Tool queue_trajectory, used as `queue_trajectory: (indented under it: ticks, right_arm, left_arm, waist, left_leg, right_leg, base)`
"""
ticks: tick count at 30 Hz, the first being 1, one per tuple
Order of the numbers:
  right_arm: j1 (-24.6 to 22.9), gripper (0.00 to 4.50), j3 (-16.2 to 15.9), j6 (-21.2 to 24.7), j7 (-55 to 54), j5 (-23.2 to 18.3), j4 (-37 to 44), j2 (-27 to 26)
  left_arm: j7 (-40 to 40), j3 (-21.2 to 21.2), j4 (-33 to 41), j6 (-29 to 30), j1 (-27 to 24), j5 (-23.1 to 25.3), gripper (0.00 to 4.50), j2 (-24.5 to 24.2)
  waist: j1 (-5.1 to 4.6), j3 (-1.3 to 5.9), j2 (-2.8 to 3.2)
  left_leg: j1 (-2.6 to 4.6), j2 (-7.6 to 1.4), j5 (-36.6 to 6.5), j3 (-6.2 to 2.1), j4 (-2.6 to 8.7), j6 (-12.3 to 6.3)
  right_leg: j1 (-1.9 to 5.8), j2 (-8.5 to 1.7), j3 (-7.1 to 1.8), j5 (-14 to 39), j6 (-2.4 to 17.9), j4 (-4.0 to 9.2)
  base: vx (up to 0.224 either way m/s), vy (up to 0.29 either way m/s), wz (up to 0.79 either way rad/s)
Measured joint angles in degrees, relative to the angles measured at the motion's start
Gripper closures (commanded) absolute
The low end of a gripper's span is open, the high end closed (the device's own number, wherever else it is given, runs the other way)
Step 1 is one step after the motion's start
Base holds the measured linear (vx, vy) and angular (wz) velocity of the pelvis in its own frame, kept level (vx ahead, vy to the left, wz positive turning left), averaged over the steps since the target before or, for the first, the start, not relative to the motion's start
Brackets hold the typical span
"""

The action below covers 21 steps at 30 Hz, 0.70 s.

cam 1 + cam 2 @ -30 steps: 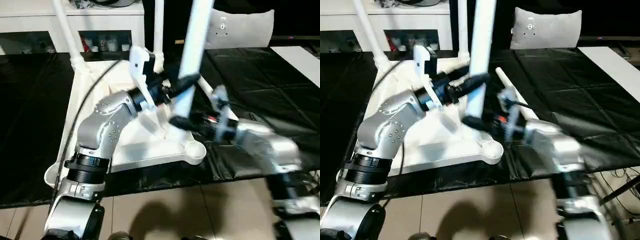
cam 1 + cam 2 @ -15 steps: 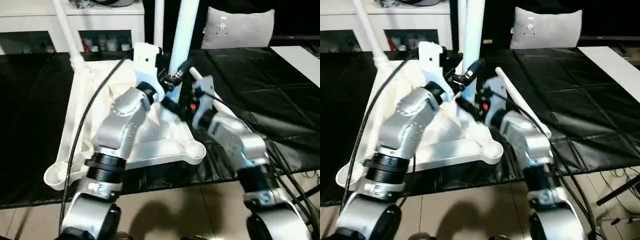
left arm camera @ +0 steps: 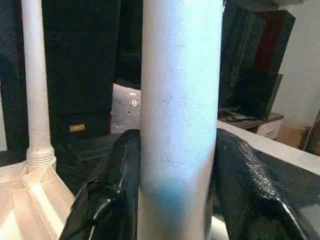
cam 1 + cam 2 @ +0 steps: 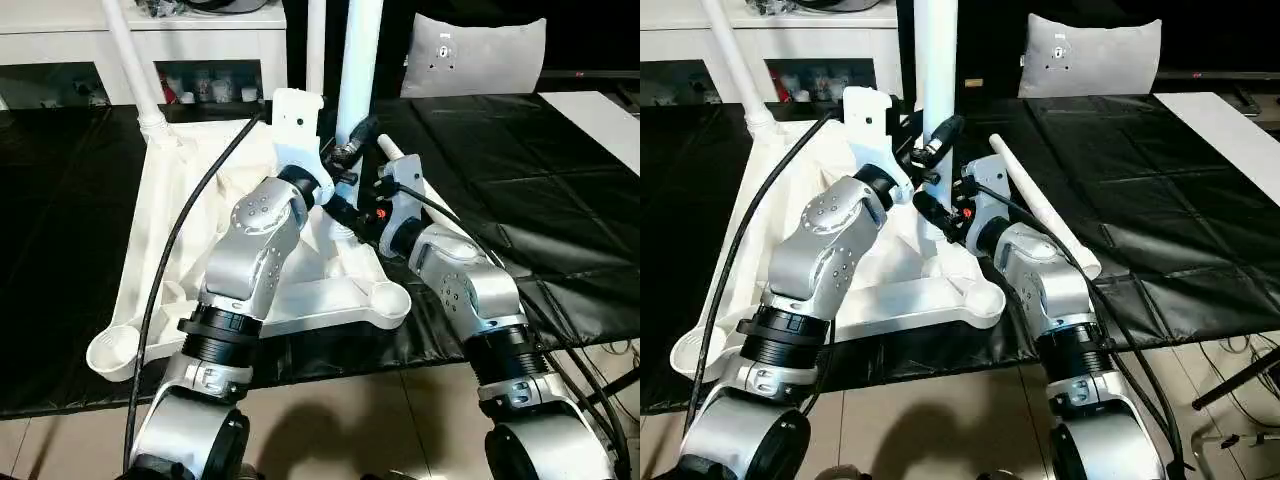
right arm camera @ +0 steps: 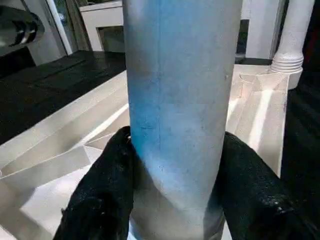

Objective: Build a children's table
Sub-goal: Pick table leg

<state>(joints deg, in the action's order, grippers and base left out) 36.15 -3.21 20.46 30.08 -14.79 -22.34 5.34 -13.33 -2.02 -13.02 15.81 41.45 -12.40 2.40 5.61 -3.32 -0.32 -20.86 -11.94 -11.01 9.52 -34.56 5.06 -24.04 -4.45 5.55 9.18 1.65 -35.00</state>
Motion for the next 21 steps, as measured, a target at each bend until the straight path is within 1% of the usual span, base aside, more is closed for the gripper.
queue_trajectory:
  ticks: [1, 4, 5, 6, 9, 10, 11, 13, 15, 17, 21]
  right_arm:
    - [0.0, 2.55, 0.0, 0.0, 0.1, 0.2, -0.2, 0.0]
    - [0.0, 2.55, 0.1, 0.0, 0.6, 0.1, -0.4, 0.2]
    - [0.0, 1.99, 0.2, 0.0, 1.0, 0.0, -0.4, 0.4]
    - [0.0, 1.85, 0.3, 0.1, 1.7, -0.4, -0.4, 0.5]
    - [0.0, 1.76, 1.0, 0.8, 5.7, -2.8, -0.2, 2.2]
    - [0.0, 1.76, 1.4, 1.5, 7.3, -3.8, 0.0, 3.1]
    - [0.0, 1.48, 1.7, 2.3, 9.0, -4.7, 0.4, 4.1]
    - [0.0, 1.38, 2.7, 4.1, 12.7, -6.8, 2.2, 6.0]
    - [-0.2, 1.16, 2.8, 6.9, 18.6, -9.6, 4.4, 9.1]
    - [-0.4, 0.98, 2.7, 8.2, 22.0, -10.7, 5.6, 10.7]
    - [-2.0, 0.8, 1.5, 10.6, 30.6, -12.9, 7.3, 15.9]
  left_arm:
    - [0.0, 0.0, -0.2, 0.0, 0.0, 0.0, 2.62, 0.0]
    - [0.0, 0.4, -0.5, 0.0, 0.0, -0.3, 2.65, -0.1]
    - [-0.1, 0.7, -0.6, 0.0, 0.0, -0.4, 2.66, 0.0]
    - [-0.1, 1.0, -0.6, 0.0, 0.0, -0.7, 2.66, 0.0]
    - [-2.1, 2.6, -1.0, 0.3, 0.0, -2.9, 2.66, -1.1]
    - [-3.5, 3.2, -1.0, 0.7, 0.1, -3.8, 2.66, -1.7]
    - [-4.9, 3.5, -1.0, 1.1, 0.1, -4.6, 2.66, -2.5]
    - [-8.0, 4.1, -0.9, 2.2, 0.0, -6.3, 2.66, -3.9]
    - [-13.0, 4.3, -0.8, 4.4, 0.0, -8.9, 2.66, -5.6]
    - [-16.2, 4.4, -0.6, 5.8, 0.0, -10.6, 2.66, -6.9]
    - [-26.4, 4.0, 1.1, 10.6, -0.3, -16.0, 2.66, -10.6]
  waist:
    - [-0.03, 0.0, 0.0]
    - [-0.13, 0.0, 0.0]
    - [-0.14, 0.0, 0.0]
    - [-0.17, 0.0, -0.01]
    - [-0.16, -0.01, -0.02]
    - [-0.15, -0.01, -0.03]
    - [-0.12, -0.01, -0.03]
    - [-0.06, -0.01, -0.03]
    - [0.17, -0.01, -0.04]
    - [0.31, 0.0, -0.05]
    - [0.75, -0.01, -0.06]
  left_leg:
    - [0.0, 0.0, 0.0, 0.0, 0.0, 0.0]
    - [0.0, 0.0, 0.0, 0.0, 0.0, 0.0]
    - [0.0, 0.0, 0.0, 0.0, 0.0, -0.01]
    - [0.0, 0.0, 0.0, 0.0, 0.0, -0.01]
    - [0.0, 0.0, 0.0, 0.0, 0.0, -0.01]
    - [0.0, 0.0, 0.0, 0.0, 0.0, -0.02]
    - [0.0, 0.0, 0.0, 0.0, 0.0, -0.02]
    - [0.0, 0.0, 0.0, 0.01, 0.0, -0.03]
    - [-0.01, 0.0, 0.0, 0.01, 0.0, -0.05]
    - [0.0, 0.0, 0.0, 0.01, 0.0, -0.05]
    - [0.01, 0.0, 0.0, 0.01, -0.01, -0.05]
  right_leg:
    - [0.0, 0.0, 0.0, 0.0, 0.0, 0.0]
    - [0.0, 0.0, 0.0, 0.0, 0.0, 0.0]
    - [0.0, 0.0, 0.0, 0.0, 0.0, 0.0]
    - [-0.01, 0.0, 0.0, 0.0, 0.0, 0.0]
    - [0.0, 0.0, 0.0, 0.0, 0.0, -0.01]
    - [0.0, 0.0, 0.0, 0.0, 0.0, -0.01]
    - [0.0, 0.0, 0.0, 0.0, 0.1, -0.01]
    - [-0.01, 0.0, 0.0, 0.0, 0.1, -0.01]
    - [0.0, 0.0, 0.0, 0.0, 0.1, 0.0]
    - [0.0, 0.0, 0.0, 0.0, 0.1, -0.01]
    - [0.0, 0.0, 0.0, 0.0, 0.1, -0.02]
  base:
    - [0.0, 0.0, 0.0]
    - [0.0, 0.0, 0.0]
    - [0.0, 0.0, 0.0]
    - [0.0, 0.0, 0.0]
    - [0.0, 0.0, 0.0]
    - [0.0, 0.0, 0.0]
    - [0.0, 0.0, 0.0]
    - [0.0, 0.0, 0.0]
    - [0.0, 0.0, 0.0]
    - [0.0, 0.0, 0.0]
    - [0.0, 0.0, 0.0]
